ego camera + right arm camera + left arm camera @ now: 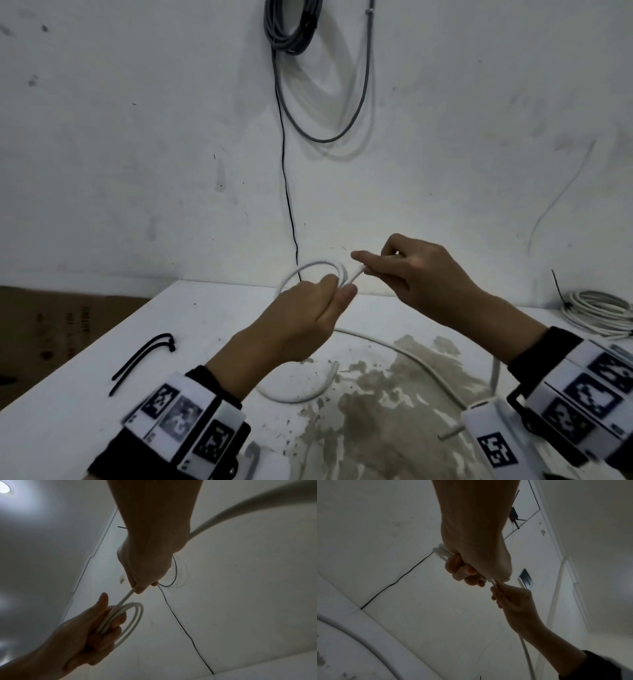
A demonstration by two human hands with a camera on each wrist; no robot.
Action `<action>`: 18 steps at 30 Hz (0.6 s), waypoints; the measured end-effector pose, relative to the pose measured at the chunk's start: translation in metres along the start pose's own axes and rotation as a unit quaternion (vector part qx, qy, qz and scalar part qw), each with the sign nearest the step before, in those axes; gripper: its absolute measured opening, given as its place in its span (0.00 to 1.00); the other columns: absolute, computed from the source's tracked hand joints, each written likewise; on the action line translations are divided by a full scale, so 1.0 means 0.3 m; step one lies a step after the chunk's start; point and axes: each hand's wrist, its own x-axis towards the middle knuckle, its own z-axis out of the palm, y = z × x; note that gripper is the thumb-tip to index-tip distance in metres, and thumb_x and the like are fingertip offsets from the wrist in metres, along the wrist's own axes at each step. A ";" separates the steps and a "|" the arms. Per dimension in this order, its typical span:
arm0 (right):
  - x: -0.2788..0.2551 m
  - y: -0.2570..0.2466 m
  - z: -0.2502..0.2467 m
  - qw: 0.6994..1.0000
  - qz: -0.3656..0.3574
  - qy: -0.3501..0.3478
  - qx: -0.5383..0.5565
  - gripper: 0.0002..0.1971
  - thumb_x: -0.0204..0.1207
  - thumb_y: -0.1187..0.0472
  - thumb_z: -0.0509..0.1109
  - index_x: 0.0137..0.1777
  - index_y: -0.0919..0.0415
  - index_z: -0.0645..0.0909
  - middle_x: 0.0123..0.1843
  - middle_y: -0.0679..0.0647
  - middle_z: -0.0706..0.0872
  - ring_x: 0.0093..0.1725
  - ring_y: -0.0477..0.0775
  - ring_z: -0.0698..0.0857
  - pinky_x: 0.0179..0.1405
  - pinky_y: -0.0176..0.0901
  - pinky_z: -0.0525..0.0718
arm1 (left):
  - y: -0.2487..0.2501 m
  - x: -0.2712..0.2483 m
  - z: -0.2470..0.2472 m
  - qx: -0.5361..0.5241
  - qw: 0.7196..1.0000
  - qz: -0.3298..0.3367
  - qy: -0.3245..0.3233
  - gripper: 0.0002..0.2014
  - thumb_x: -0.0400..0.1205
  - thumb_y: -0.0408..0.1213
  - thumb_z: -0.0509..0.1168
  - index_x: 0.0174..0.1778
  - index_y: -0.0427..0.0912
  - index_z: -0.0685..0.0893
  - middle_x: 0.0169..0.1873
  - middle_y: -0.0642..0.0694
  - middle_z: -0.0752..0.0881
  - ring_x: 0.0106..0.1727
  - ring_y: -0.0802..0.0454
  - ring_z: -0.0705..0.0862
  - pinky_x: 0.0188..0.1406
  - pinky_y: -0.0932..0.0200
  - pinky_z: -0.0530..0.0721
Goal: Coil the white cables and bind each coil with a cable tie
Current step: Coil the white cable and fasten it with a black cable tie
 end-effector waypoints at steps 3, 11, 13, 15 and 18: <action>-0.026 0.013 0.048 1.000 0.012 0.004 -0.016 0.17 0.78 0.59 0.60 0.64 0.50 0.82 0.35 0.55 0.79 0.29 0.53 0.75 0.27 0.44 0.74 | 0.005 0.011 0.001 -0.150 0.987 -0.054 -0.023 0.23 0.86 0.48 0.52 0.23 0.48 0.66 0.18 0.53 0.67 0.19 0.57 0.63 0.23 0.60 0.65; -0.099 -0.023 0.142 0.992 0.113 -0.035 0.044 0.35 0.82 0.64 0.58 0.81 0.44 0.44 0.43 0.50 0.70 0.24 0.59 0.72 0.22 0.53 0.79 | -0.108 0.037 -0.055 -0.800 0.590 -0.081 -0.081 0.21 0.83 0.48 0.53 0.26 0.41 0.75 0.13 0.51 0.59 0.09 0.56 0.63 0.14 0.63 0.55; -0.089 -0.054 0.146 0.991 0.123 -0.005 0.052 0.30 0.82 0.56 0.54 0.82 0.49 0.48 0.41 0.51 0.71 0.22 0.59 0.72 0.19 0.54 0.79 | -0.120 0.030 -0.044 -0.848 0.517 -0.028 -0.116 0.21 0.87 0.46 0.48 0.36 0.35 0.76 0.15 0.49 0.60 0.15 0.53 0.64 0.17 0.61 0.55; -0.087 -0.068 0.152 0.990 0.118 0.034 0.075 0.28 0.81 0.60 0.55 0.81 0.58 0.57 0.36 0.51 0.70 0.24 0.55 0.71 0.22 0.46 0.77 | -0.122 0.020 -0.044 -0.858 0.502 -0.023 -0.110 0.20 0.87 0.43 0.47 0.39 0.34 0.75 0.15 0.51 0.57 0.14 0.55 0.61 0.18 0.61 0.52; -0.078 -0.103 0.148 0.960 0.194 0.020 0.202 0.26 0.79 0.66 0.54 0.78 0.56 0.62 0.35 0.55 0.78 0.29 0.48 0.75 0.31 0.34 0.74 | -0.126 0.019 -0.046 -0.872 0.478 -0.029 -0.103 0.18 0.86 0.41 0.47 0.40 0.33 0.75 0.15 0.49 0.60 0.13 0.57 0.59 0.18 0.60 0.53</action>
